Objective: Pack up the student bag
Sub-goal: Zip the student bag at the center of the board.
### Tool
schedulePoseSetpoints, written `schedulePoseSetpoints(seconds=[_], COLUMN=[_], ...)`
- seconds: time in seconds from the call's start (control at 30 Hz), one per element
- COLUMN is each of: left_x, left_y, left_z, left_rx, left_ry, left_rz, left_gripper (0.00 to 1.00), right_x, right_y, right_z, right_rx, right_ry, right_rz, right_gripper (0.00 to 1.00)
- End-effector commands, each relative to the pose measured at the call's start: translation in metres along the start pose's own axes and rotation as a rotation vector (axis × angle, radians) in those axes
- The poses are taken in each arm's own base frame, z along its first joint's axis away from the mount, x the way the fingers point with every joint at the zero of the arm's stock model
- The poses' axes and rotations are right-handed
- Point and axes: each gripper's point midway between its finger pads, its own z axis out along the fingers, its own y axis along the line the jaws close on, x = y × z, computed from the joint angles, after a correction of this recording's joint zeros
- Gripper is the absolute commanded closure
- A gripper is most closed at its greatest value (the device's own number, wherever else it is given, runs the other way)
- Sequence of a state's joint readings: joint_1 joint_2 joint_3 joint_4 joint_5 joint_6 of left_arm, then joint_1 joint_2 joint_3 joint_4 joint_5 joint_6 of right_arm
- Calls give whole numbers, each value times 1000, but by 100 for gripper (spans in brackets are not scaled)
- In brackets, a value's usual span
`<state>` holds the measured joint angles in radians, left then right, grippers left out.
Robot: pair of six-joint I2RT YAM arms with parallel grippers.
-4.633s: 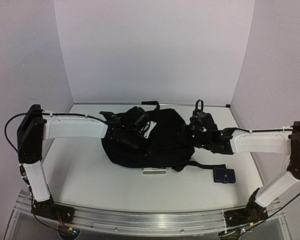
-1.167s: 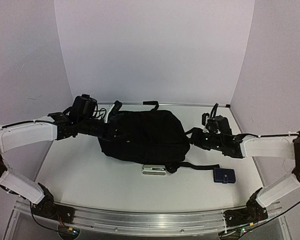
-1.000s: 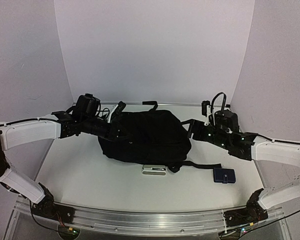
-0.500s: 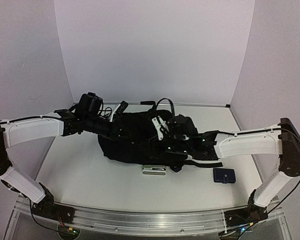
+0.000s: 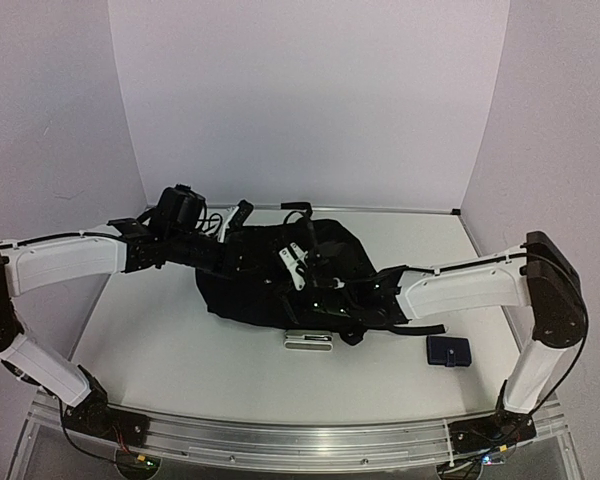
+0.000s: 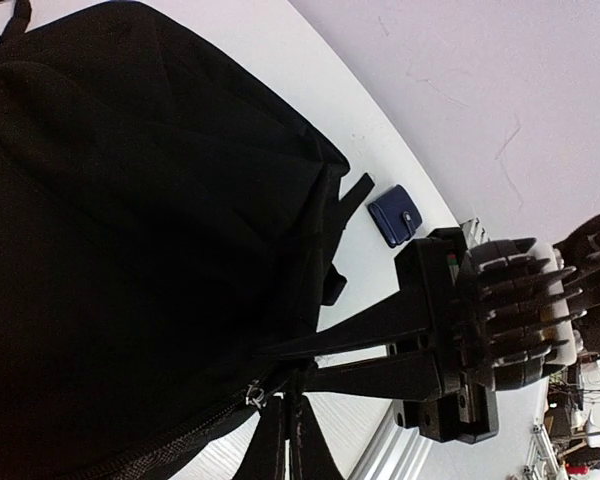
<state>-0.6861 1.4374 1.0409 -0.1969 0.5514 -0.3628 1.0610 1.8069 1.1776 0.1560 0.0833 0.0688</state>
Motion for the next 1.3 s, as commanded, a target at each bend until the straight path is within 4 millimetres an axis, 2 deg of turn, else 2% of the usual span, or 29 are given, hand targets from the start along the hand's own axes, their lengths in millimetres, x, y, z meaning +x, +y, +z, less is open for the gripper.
schedulePoseSetpoints(seconds=[0.0,0.23,0.5,0.67,0.8,0.9,0.93,1.07,1.17,1.27], left_x=[-49,-63,-60,-61,-66,-65,-65,-59,-57,-54], left_y=[-5,33,61,83,94,87,79,49,27,9], left_z=[-36,-72,-108,-135,-145,-135,-130,-118,-119,-120], left_rx=[-117,-256,-327,-393,-397,-319,-266,-86,-14,36], left_ry=[-178,-275,-330,-382,-412,-383,-363,-277,-229,-173], left_rz=[79,48,11,-24,-43,-39,-29,-20,-9,-8], left_gripper=[100,100,100,100,100,100,100,100,100,100], right_x=[-2,17,30,33,37,35,31,10,-13,-34], right_y=[-21,-36,-49,-50,-50,-47,-44,-27,-7,11], right_z=[-13,-36,-59,-70,-74,-74,-74,-75,-73,-64], right_rx=[159,243,284,270,263,244,233,172,104,56], right_ry=[-32,-33,-43,-53,-52,-53,-56,-79,-101,-111], right_rz=[-10,30,106,147,163,172,178,192,197,197], right_gripper=[100,100,100,100,100,100,95,56,40,31])
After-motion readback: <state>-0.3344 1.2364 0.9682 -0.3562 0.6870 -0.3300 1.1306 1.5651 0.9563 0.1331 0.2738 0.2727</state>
